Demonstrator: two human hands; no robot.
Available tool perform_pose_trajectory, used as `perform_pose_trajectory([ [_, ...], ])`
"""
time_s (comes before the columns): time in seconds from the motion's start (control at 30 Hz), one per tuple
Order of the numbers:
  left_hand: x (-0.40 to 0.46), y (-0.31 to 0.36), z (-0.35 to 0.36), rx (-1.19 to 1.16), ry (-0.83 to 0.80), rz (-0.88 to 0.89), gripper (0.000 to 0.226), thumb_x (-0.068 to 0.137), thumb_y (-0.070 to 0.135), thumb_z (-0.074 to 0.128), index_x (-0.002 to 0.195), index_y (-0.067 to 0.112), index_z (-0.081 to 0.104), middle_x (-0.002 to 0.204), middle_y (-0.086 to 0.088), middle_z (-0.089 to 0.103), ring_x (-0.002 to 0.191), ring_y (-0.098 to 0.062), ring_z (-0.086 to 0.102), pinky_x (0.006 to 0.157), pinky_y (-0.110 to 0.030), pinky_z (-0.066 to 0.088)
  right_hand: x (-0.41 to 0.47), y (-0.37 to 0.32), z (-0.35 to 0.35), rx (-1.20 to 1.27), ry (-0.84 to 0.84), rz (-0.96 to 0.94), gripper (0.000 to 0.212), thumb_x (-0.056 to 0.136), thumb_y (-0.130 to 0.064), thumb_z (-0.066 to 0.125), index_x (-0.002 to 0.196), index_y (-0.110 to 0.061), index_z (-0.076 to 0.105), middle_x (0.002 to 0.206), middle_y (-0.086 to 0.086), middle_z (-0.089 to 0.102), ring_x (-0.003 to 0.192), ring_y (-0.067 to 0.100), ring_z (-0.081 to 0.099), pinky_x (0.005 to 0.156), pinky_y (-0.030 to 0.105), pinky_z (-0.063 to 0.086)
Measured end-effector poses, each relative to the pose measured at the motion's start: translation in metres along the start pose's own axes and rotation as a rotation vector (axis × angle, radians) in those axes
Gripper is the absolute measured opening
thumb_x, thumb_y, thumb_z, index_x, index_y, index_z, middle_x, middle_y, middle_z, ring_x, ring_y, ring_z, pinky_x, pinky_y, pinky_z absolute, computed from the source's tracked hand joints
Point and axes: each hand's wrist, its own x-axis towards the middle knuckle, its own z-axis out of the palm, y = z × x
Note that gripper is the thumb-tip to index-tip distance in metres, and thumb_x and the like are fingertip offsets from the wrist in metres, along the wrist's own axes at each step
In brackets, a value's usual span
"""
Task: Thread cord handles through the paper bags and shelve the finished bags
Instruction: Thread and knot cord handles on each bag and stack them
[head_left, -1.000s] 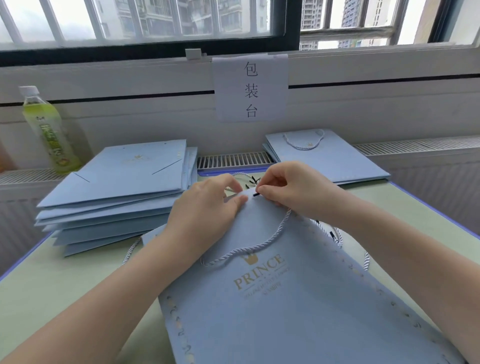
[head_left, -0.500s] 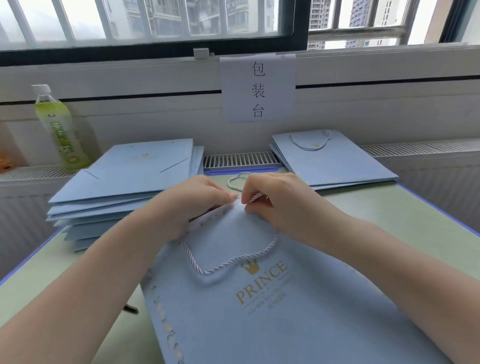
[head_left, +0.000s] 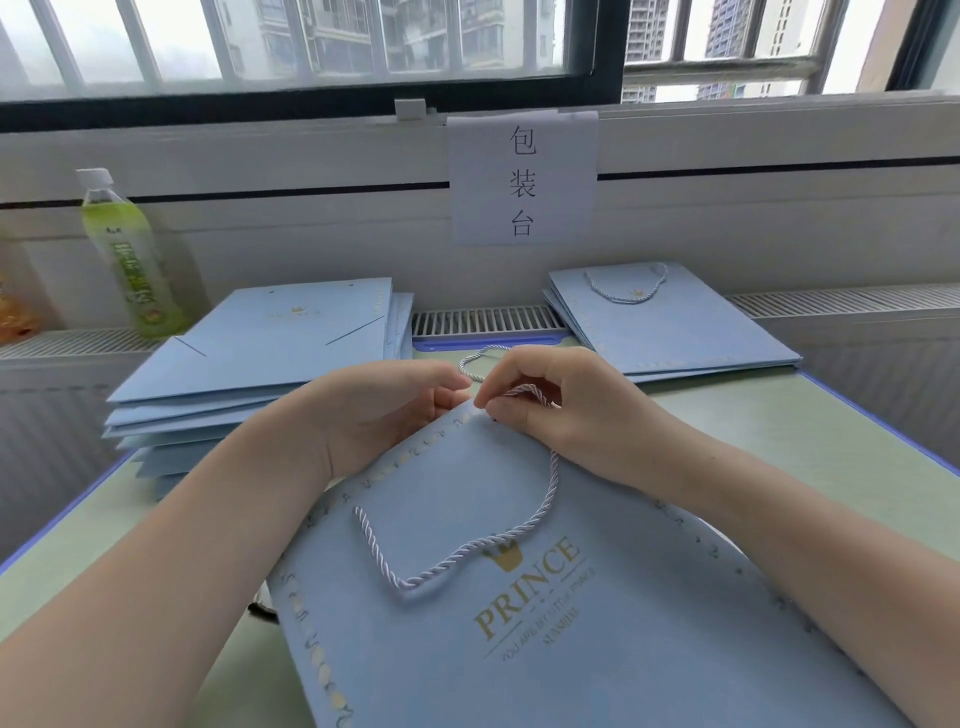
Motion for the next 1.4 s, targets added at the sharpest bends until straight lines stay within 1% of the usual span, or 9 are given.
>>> perform_pose_trajectory([
  [0.17,-0.003,-0.001,-0.004,-0.257,-0.146,0.035,0.024,0.079,0.015,0.057,0.096,0.002,0.069,0.09,-0.014,0.069,0.07,-0.023,0.068,0.066,-0.029,0.058,-0.002,-0.002,-0.004,-0.023,0.023,-0.009,0.01,0.089,-0.008,0.062,0.091,-0.014,0.069,0.08,-0.02,0.062,0.075,-0.004,0.057,0.071,0.01,0.04],
  [0.33,0.0,-0.001,0.0,-0.135,-0.052,0.112,0.026,0.092,0.002,0.047,0.105,0.003,0.07,0.079,-0.006,0.07,0.053,-0.009,0.063,0.043,-0.012,0.046,-0.002,0.0,0.0,-0.078,0.031,-0.009,0.009,0.088,-0.009,0.062,0.092,-0.014,0.068,0.078,-0.007,0.064,0.067,0.004,0.054,0.062,0.016,0.04],
  [0.47,-0.003,-0.001,0.001,-0.019,0.027,0.178,0.021,0.09,0.009,0.057,0.103,0.0,0.07,0.078,-0.009,0.071,0.057,-0.013,0.066,0.049,-0.018,0.053,-0.001,-0.003,-0.003,0.087,0.092,0.061,0.013,0.09,-0.002,0.058,0.09,-0.011,0.067,0.073,0.007,0.064,0.065,0.021,0.057,0.064,0.03,0.047],
  [0.63,-0.004,-0.001,0.005,0.243,0.078,0.239,0.018,0.083,0.014,0.067,0.097,0.006,0.074,0.093,-0.012,0.072,0.076,-0.018,0.066,0.068,-0.024,0.055,0.005,-0.003,-0.014,0.868,0.341,0.371,0.018,0.096,-0.004,0.047,0.089,-0.008,0.063,0.058,-0.001,0.053,0.049,0.008,0.043,0.048,0.015,0.038],
  [0.73,0.0,-0.002,0.007,0.41,0.258,0.301,0.008,0.084,0.02,0.069,0.088,0.014,0.074,0.086,-0.007,0.071,0.076,-0.017,0.062,0.079,-0.03,0.05,0.009,-0.001,-0.022,1.084,0.497,0.397,0.019,0.097,-0.003,0.043,0.09,-0.008,0.06,0.056,0.0,0.047,0.04,0.006,0.03,0.038,0.014,0.027],
  [0.9,-0.001,-0.001,0.01,0.501,0.38,0.38,0.009,0.084,0.027,0.07,0.077,0.021,0.072,0.079,-0.001,0.07,0.072,-0.012,0.06,0.075,-0.024,0.047,0.006,-0.001,-0.023,0.871,0.55,0.358,0.02,0.097,-0.001,0.043,0.092,-0.011,0.06,0.062,-0.001,0.052,0.044,0.007,0.033,0.04,0.016,0.025],
  [1.13,-0.002,0.003,0.009,0.55,0.623,0.663,0.009,0.087,0.022,0.067,0.078,0.02,0.068,0.06,0.004,0.061,0.043,0.003,0.046,0.047,-0.008,0.035,0.008,0.004,-0.034,-0.028,0.539,0.352,0.015,0.099,-0.029,0.04,0.1,-0.017,0.05,0.084,-0.006,0.059,0.074,0.01,0.057,0.062,0.025,0.041],
  [1.27,-0.003,0.002,0.009,0.611,0.791,0.826,0.002,0.088,0.025,0.064,0.087,0.024,0.065,0.062,0.004,0.061,0.057,-0.011,0.051,0.063,-0.028,0.041,0.008,0.009,-0.049,-0.162,0.202,0.58,0.043,0.092,-0.054,0.043,0.099,-0.013,0.053,0.086,-0.004,0.059,0.069,0.013,0.053,0.058,0.023,0.036],
  [1.4,-0.006,0.0,0.013,0.79,0.923,0.884,0.008,0.091,0.027,0.059,0.097,0.023,0.062,0.069,0.007,0.061,0.071,-0.021,0.053,0.071,-0.037,0.045,0.004,0.008,-0.053,0.151,-0.13,0.736,0.094,0.056,-0.079,0.062,0.095,0.005,0.049,0.077,0.007,0.05,0.065,0.022,0.046,0.062,0.03,0.039],
])
